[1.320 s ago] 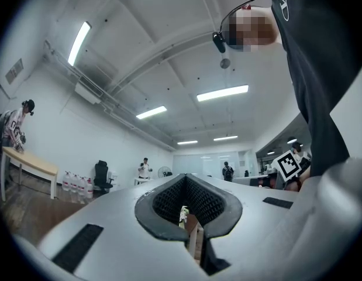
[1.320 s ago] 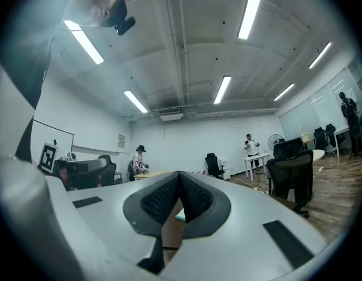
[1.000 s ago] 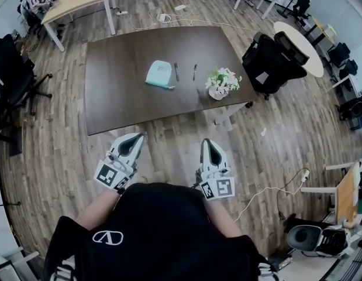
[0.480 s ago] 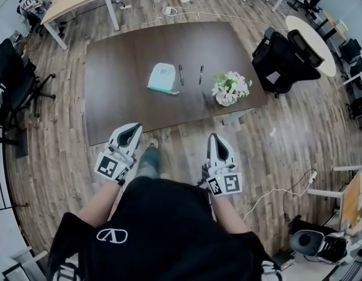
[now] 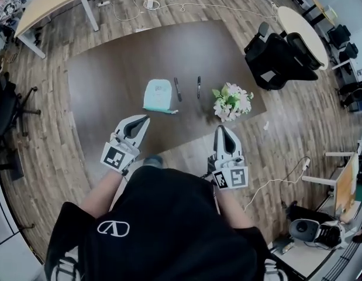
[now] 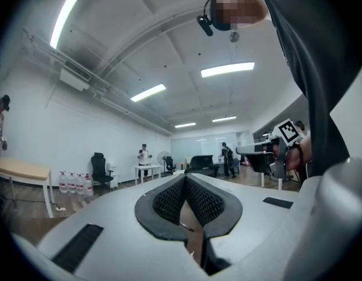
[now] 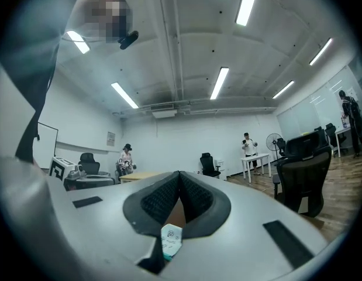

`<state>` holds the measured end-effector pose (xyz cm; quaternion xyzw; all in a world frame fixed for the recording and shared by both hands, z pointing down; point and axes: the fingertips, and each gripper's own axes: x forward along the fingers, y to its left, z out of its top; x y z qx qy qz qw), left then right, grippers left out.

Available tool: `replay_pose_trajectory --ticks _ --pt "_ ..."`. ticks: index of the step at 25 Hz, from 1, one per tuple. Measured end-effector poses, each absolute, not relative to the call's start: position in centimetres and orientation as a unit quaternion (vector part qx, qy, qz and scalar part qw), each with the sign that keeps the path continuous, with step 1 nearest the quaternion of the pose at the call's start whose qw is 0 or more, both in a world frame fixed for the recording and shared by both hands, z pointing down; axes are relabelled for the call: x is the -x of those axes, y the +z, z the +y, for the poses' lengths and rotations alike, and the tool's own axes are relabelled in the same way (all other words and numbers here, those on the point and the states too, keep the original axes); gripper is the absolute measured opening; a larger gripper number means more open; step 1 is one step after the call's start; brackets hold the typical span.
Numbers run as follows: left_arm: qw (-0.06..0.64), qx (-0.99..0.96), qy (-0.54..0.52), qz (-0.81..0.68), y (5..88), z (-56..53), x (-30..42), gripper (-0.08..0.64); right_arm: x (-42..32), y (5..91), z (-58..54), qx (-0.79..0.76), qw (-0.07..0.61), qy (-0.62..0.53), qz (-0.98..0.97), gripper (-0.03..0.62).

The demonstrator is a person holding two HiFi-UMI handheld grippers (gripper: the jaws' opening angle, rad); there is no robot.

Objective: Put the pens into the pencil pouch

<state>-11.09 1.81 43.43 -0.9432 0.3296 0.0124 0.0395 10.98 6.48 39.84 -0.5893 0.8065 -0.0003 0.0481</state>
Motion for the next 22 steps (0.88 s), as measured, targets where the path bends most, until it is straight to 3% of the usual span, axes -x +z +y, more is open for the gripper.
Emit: replay_pose_trajectory --ticks 14,18,22 --pt "0.005 0.947 0.002 0.321 46.2 -8.5 8.3 0.003 -11.7 41.9 -4.0 0.586 0.039 -0.026 0.809 -0.002" --pt "0.034 0.948 -0.031 0.314 46.8 -8.9 7.2 0.003 -12.1 42.3 -4.9 0.578 0.04 -0.035 0.815 -0.002" --pt "0.099 0.943 -0.156 0.278 50.6 -9.2 6.4 0.003 -12.6 42.9 -5.1 0.575 0.034 -0.04 0.817 -0.002"
